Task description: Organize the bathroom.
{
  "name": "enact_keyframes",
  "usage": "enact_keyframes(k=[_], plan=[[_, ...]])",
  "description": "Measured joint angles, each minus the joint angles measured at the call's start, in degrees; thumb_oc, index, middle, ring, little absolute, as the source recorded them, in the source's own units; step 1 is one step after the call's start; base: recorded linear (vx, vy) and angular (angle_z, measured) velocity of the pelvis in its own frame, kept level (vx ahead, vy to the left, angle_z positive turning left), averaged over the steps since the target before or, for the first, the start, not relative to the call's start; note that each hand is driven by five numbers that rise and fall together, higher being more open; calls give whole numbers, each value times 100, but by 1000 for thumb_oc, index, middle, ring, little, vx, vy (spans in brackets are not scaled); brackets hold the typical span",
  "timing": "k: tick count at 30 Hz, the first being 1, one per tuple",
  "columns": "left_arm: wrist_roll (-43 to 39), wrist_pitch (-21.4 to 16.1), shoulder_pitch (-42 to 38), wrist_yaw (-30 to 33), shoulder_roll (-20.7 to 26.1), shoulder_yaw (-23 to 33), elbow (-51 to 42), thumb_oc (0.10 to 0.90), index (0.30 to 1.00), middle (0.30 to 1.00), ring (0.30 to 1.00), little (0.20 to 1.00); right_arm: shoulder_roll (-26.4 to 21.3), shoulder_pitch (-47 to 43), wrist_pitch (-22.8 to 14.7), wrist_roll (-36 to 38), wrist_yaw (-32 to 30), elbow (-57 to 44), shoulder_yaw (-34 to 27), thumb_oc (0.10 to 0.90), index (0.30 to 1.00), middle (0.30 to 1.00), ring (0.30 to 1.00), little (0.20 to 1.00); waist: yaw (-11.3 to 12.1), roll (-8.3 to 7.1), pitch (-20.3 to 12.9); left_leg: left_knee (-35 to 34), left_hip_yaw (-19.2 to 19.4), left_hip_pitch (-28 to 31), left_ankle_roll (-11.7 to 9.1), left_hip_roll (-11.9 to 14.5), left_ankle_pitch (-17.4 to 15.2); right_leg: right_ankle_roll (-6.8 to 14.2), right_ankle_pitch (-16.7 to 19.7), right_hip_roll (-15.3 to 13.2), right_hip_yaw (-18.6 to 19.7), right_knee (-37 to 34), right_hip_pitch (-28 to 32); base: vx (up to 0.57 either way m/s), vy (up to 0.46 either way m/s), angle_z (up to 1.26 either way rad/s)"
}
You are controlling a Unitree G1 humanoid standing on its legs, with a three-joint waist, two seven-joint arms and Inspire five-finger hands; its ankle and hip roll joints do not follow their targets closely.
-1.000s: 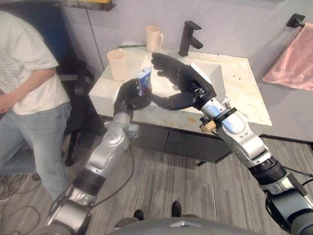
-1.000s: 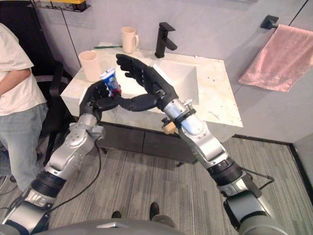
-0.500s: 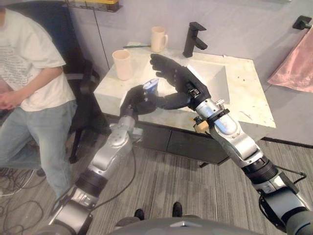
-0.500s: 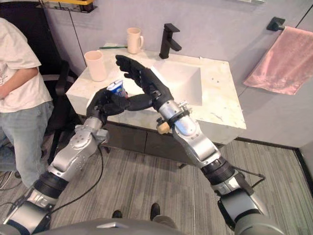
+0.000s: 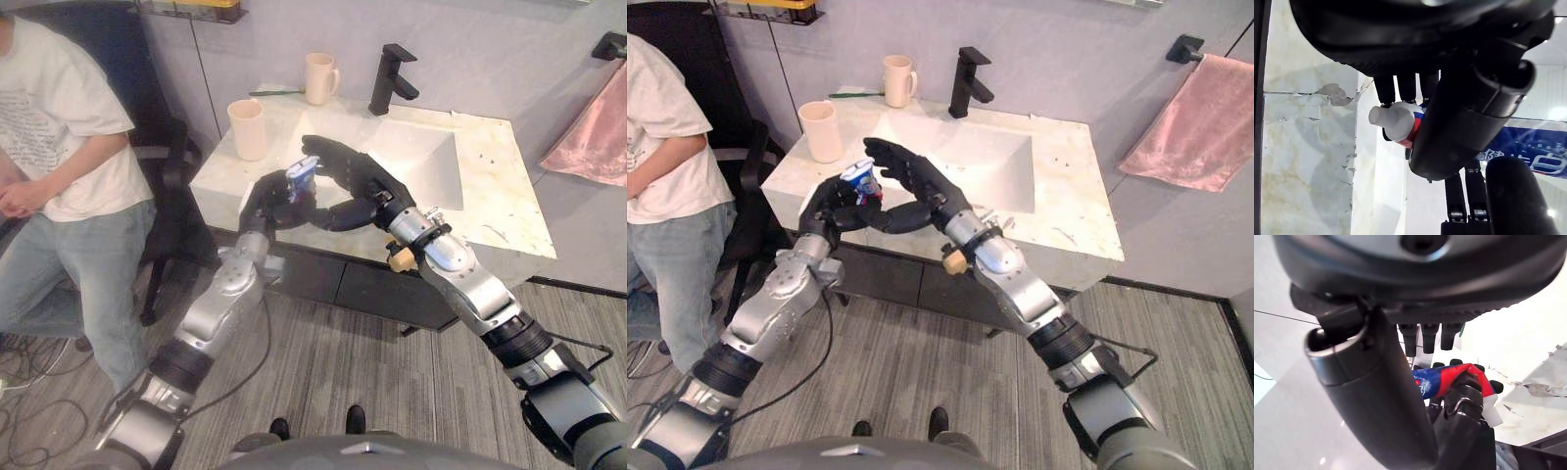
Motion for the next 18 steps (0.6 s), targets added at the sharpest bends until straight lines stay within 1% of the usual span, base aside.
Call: enact_keyframes(k=[5,8,9,10,11,12,13,18], plan=[[1,1,0,-107,-4,-2,0,400,300,300,300,300,55,-1,-1,0,-3,0,0,800,900,900,900,900,6,5,1,0,-19,0,0,2,0,-8,-6,-1,-27,0,10,2,0,1],[1,14,0,-108,-4,-2,0,400,300,300,300,300,165,-2,-1,0,-30,0,0,800,900,900,900,900,12,13,2,0,-50,-2,-1,4,0,-17,-12,0,-49,0,17,5,3,3],[1,18,0,-109,-5,-2,0,400,300,300,300,300,192,-3,-2,-1,-35,0,0,737,806,806,806,806,15,17,2,0,-52,-2,-1,4,0,-18,-12,0,-51,0,18,0,0,0],[1,29,0,-112,-7,-3,0,400,300,300,300,300,214,-4,-2,-1,-38,-1,2,690,735,735,735,735,24,26,1,0,-57,-3,-1,4,0,-18,-12,0,-60,0,22,10,5,3],[2,38,0,-114,-5,-2,0,400,300,300,300,300,213,-4,-2,-3,-50,-1,2,620,629,629,629,629,34,33,-1,0,-60,-3,-1,5,1,-18,-12,-1,-68,0,25,9,5,4],[2,55,0,-114,-1,-1,0,400,300,300,300,300,213,-4,-3,-4,-65,-1,2,563,545,545,545,545,44,36,-3,0,-63,-4,-2,5,1,-18,-13,-2,-74,0,26,0,0,0],[2,76,0,-114,-1,0,0,400,300,300,300,300,212,-4,-3,-6,-81,-1,2,400,300,300,300,300,52,39,-4,0,-64,-4,-2,5,1,-19,-13,-2,-76,0,27,0,0,0],[8,121,3,-252,-5,-56,1,400,300,300,300,300,179,-7,-4,-359,-416,1,-55,400,300,300,300,300,133,58,-4,0,-66,-7,-4,5,2,-20,-14,-2,-83,0,27,0,0,0]])
